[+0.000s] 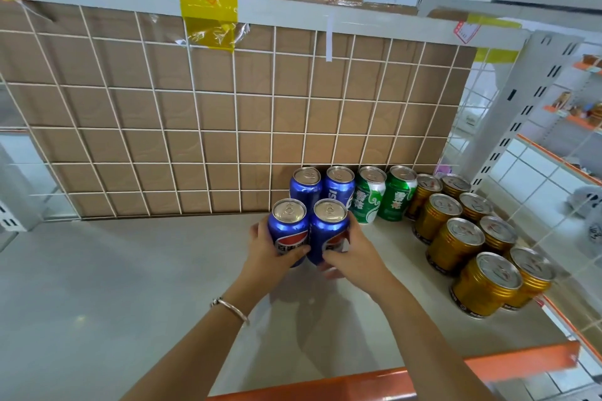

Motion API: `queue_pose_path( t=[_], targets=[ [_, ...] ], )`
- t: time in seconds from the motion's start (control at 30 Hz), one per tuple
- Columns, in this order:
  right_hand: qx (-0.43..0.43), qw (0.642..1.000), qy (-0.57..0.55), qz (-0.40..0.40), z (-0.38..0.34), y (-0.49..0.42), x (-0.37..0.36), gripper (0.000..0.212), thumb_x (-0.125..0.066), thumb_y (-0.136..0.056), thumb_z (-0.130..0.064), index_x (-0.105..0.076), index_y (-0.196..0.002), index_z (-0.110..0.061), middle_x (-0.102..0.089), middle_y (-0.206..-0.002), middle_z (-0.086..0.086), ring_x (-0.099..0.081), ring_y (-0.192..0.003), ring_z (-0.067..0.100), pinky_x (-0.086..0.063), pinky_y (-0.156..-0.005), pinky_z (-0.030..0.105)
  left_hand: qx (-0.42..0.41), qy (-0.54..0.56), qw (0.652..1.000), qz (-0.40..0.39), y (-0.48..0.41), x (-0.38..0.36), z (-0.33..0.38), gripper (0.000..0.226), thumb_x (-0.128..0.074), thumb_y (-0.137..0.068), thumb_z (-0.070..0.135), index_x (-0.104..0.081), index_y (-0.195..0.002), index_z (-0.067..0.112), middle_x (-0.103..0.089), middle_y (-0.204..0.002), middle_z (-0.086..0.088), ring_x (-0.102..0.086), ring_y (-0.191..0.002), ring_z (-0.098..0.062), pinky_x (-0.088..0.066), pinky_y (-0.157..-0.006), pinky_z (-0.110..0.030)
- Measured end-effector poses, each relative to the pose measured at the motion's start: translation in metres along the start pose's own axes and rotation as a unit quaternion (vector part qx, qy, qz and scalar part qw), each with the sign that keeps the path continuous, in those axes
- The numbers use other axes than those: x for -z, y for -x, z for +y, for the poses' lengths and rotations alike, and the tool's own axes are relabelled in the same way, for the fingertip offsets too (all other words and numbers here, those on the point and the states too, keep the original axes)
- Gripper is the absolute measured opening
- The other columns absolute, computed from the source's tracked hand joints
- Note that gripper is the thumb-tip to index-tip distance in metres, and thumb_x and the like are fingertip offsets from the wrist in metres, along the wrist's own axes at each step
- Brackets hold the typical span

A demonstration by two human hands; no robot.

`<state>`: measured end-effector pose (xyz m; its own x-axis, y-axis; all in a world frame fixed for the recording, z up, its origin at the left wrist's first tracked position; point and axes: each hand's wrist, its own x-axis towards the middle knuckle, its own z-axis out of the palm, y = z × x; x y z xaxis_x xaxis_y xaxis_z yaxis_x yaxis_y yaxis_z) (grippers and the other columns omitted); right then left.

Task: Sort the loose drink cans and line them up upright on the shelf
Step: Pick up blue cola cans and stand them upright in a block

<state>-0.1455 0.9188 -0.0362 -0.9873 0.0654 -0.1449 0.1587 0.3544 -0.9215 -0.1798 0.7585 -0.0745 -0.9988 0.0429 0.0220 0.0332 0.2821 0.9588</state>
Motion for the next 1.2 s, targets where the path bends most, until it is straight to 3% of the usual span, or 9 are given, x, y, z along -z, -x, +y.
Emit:
queue_pose_path(
  t=[0.07,0.2,0.3,0.4,0.6,0.8,1.0,1.1,1.2],
  targets=[
    [0.011,0.995,0.095,0.023,-0.006,0.000,0.005,0.072,-0.073,-0.080,-0.020,-0.030,-0.138,-0.028,-0.057,-0.110,-0.004,-0.066,-0.076,0.019,-0.057,-0.065,0.031,-0.007,-0.010,1.000,0.017,-0.004,0.005,-0.002,0.078,-0.085,-0.065,0.019,-0.042,-0.130,0.018,-0.043,-0.126,0.007,-0.051,-0.113,-0.013,-0.046,-0.100,-0.040],
    [0.011,0.981,0.191,0.042,-0.003,-0.005,-0.001,0.074,-0.078,-0.069,-0.049,-0.039,-0.127,-0.027,-0.057,-0.127,-0.006,-0.057,-0.113,0.018,-0.044,-0.087,0.030,0.001,-0.028,0.999,0.040,-0.008,0.015,-0.002,0.075,-0.085,-0.063,0.022,-0.045,-0.127,0.021,-0.056,-0.128,-0.002,-0.056,-0.114,-0.021,-0.048,-0.098,-0.044],
    [0.047,0.978,0.199,0.030,-0.004,-0.007,-0.011,0.080,-0.074,-0.075,-0.049,-0.031,-0.138,-0.027,-0.044,-0.140,-0.003,-0.049,-0.126,0.020,-0.043,-0.097,0.033,-0.016,-0.068,0.996,0.049,-0.010,0.023,0.000,0.076,-0.085,-0.064,0.023,-0.045,-0.129,0.019,-0.055,-0.127,0.000,-0.054,-0.114,-0.018,-0.048,-0.097,-0.037],
    [0.079,0.974,0.211,0.031,-0.012,-0.007,-0.013,0.095,-0.072,-0.080,-0.040,-0.010,-0.151,-0.025,-0.027,-0.153,-0.002,-0.039,-0.135,0.020,-0.038,-0.105,0.033,-0.019,-0.089,0.994,0.063,-0.010,0.029,0.000,0.074,-0.086,-0.062,0.020,-0.046,-0.125,0.016,-0.055,-0.122,0.000,-0.053,-0.105,-0.013,-0.046,-0.087,-0.026],
    [0.145,0.940,0.310,0.009,-0.040,-0.016,-0.022,0.069,-0.068,-0.082,-0.037,-0.030,-0.138,-0.030,-0.039,-0.135,0.000,-0.051,-0.119,0.022,-0.044,-0.095,0.031,-0.001,-0.105,0.990,0.097,-0.016,0.047,-0.003,0.074,-0.086,-0.062,0.022,-0.045,-0.124,0.016,-0.054,-0.123,-0.003,-0.052,-0.103,-0.014,-0.045,-0.085,-0.025],
    [0.136,0.893,0.426,-0.055,-0.069,-0.040,-0.044,0.079,-0.066,-0.077,-0.041,-0.026,-0.145,-0.029,-0.031,-0.144,0.010,-0.052,-0.118,0.031,-0.045,-0.093,0.037,0.009,-0.111,0.988,0.110,-0.021,0.074,-0.003,0.072,-0.085,-0.063,0.017,-0.046,-0.123,0.012,-0.049,-0.119,-0.002,-0.048,-0.098,-0.012,-0.042,-0.086,-0.025],
    [0.209,0.891,0.400,-0.043,-0.081,-0.055,-0.062,0.068,-0.072,-0.072,-0.041,-0.040,-0.130,-0.029,-0.043,-0.120,0.002,-0.054,-0.108,0.027,-0.045,-0.080,0.034,0.035,-0.075,0.988,0.129,-0.030,0.096,-0.013,0.073,-0.088,-0.059,0.022,-0.049,-0.120,0.014,-0.061,-0.112,0.000,-0.058,-0.096,-0.016,-0.047,-0.083,-0.028],
    [0.240,0.845,0.477,-0.012,-0.087,-0.072,-0.069,0.070,-0.072,-0.074,-0.044,-0.039,-0.133,-0.027,-0.048,-0.124,0.005,-0.047,-0.118,0.028,-0.040,-0.089,0.039,0.030,-0.086,0.988,0.123,-0.039,0.102,-0.013,0.071,-0.087,-0.060,0.023,-0.052,-0.121,0.014,-0.062,-0.110,0.002,-0.059,-0.096,-0.016,-0.047,-0.083,-0.027],
    [0.211,0.803,0.558,0.011,-0.092,-0.091,-0.066,0.068,-0.065,-0.077,-0.053,-0.041,-0.134,-0.025,-0.053,-0.128,0.003,-0.039,-0.123,0.027,-0.029,-0.095,0.043,0.035,-0.100,0.988,0.111,-0.052,0.101,-0.011,0.070,-0.087,-0.060,0.024,-0.053,-0.121,0.016,-0.063,-0.115,0.000,-0.061,-0.102,-0.020,-0.050,-0.089,-0.032]
  ],
)
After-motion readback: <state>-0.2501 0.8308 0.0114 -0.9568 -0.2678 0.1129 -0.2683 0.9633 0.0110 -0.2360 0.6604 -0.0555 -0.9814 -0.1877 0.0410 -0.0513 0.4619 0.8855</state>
